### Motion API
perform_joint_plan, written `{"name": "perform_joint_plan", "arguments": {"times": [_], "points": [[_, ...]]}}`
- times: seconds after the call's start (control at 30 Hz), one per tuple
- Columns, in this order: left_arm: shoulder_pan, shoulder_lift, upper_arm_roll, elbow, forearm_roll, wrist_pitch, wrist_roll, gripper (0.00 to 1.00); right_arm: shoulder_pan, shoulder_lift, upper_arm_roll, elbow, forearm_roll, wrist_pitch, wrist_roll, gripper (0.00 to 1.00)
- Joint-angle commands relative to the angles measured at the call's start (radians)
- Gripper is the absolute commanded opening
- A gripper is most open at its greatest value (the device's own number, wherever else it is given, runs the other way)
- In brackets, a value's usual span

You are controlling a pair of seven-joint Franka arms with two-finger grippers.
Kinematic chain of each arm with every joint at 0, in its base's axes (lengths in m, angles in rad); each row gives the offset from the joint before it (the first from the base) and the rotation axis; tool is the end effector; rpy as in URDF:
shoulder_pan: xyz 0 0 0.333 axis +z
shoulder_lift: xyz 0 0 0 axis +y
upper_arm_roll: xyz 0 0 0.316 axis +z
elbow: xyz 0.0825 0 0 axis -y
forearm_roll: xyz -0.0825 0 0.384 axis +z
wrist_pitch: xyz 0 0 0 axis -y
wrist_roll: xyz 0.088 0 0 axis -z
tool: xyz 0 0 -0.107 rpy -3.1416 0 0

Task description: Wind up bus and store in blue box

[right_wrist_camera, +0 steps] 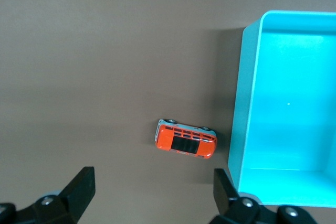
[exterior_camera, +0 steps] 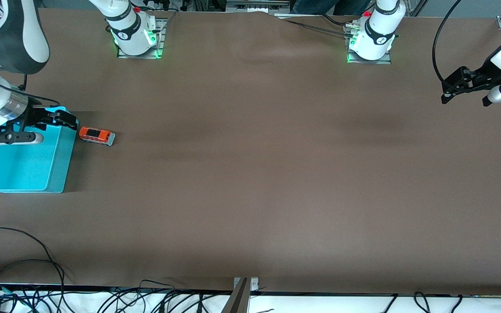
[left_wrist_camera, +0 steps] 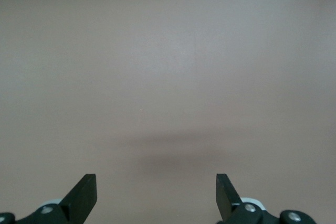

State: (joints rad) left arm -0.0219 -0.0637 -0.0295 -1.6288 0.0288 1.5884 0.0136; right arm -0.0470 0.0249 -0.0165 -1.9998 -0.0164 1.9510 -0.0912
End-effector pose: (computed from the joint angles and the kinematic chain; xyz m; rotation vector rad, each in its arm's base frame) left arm 0.5356 -0.0250 0.6334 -3.1095 0.1013 -0.0371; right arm 0.5503 -0.0360 0.4394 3.1293 0.0537 -0.1169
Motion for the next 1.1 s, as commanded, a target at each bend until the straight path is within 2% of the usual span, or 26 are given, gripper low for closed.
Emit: {"name": "perform_joint_plan", "arguments": {"times": [0.0, 0.37, 0.63, 0.87, 1.07], "points": [[-0.007, -0.007, 0.008, 0.0, 0.014, -0.001, 0.011, 1.0, -0.004, -0.071, 0.006, -0.161, -0.016, 0.138, 0.011, 1.0], [-0.024, 0.005, 0.025, 0.018, 0.022, -0.002, 0.011, 1.0, -0.008, -0.076, 0.003, -0.332, -0.01, 0.301, 0.07, 1.0], [-0.021, 0.015, 0.023, 0.018, 0.022, -0.001, 0.003, 1.0, -0.011, -0.049, 0.001, -0.382, -0.008, 0.316, 0.152, 1.0], [-0.024, 0.044, 0.013, 0.049, 0.014, -0.002, -0.004, 1.0, -0.011, 0.009, -0.003, -0.382, -0.011, 0.382, 0.454, 1.0], [-0.024, 0.044, 0.01, 0.05, 0.013, -0.016, -0.017, 1.0, -0.03, 0.043, -0.02, -0.382, -0.008, 0.404, 0.622, 1.0]]}}
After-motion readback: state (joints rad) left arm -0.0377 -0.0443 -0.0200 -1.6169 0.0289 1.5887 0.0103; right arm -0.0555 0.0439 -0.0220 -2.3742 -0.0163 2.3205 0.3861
